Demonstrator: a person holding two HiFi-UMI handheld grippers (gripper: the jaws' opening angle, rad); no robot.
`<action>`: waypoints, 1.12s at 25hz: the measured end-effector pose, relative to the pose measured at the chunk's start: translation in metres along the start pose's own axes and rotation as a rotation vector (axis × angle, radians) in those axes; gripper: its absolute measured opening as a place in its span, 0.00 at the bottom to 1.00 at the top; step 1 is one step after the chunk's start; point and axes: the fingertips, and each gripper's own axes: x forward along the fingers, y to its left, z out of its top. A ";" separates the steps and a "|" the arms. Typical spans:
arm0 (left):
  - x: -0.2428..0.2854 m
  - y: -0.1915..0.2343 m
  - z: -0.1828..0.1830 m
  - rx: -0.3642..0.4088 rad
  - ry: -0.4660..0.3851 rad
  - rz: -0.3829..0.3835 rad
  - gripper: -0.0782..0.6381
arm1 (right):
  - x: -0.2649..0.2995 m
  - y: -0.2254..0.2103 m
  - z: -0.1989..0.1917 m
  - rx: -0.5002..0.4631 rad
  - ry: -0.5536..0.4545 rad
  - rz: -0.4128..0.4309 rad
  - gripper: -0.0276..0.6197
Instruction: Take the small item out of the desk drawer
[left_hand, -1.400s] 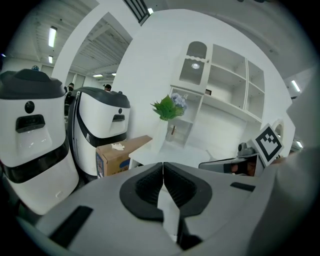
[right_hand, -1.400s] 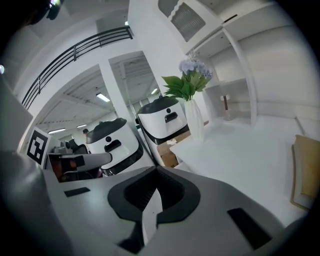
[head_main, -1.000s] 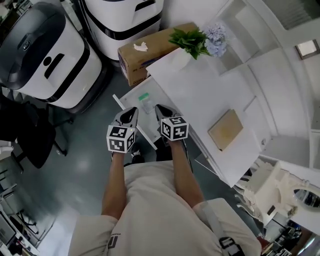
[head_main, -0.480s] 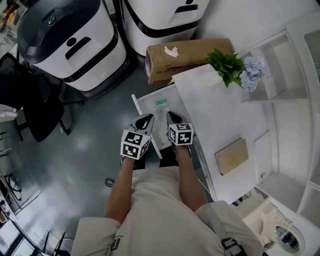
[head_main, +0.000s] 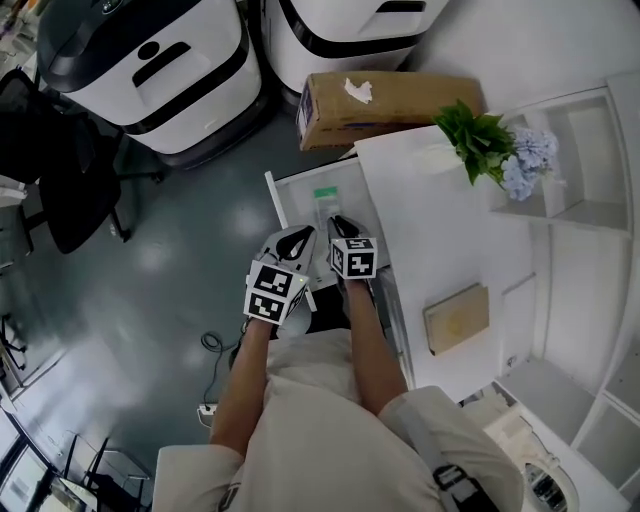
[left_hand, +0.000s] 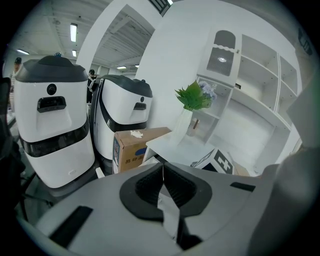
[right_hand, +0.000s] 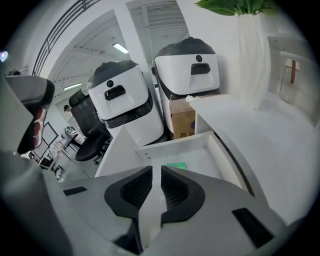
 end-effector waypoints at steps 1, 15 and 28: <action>-0.001 0.000 -0.001 -0.001 -0.001 0.004 0.13 | 0.004 0.000 -0.003 -0.004 0.007 -0.001 0.16; 0.000 0.005 -0.014 -0.053 -0.001 0.061 0.13 | 0.070 -0.021 -0.036 -0.048 0.128 -0.015 0.25; 0.008 0.009 -0.037 -0.084 0.043 0.073 0.13 | 0.115 -0.048 -0.048 0.010 0.117 -0.068 0.53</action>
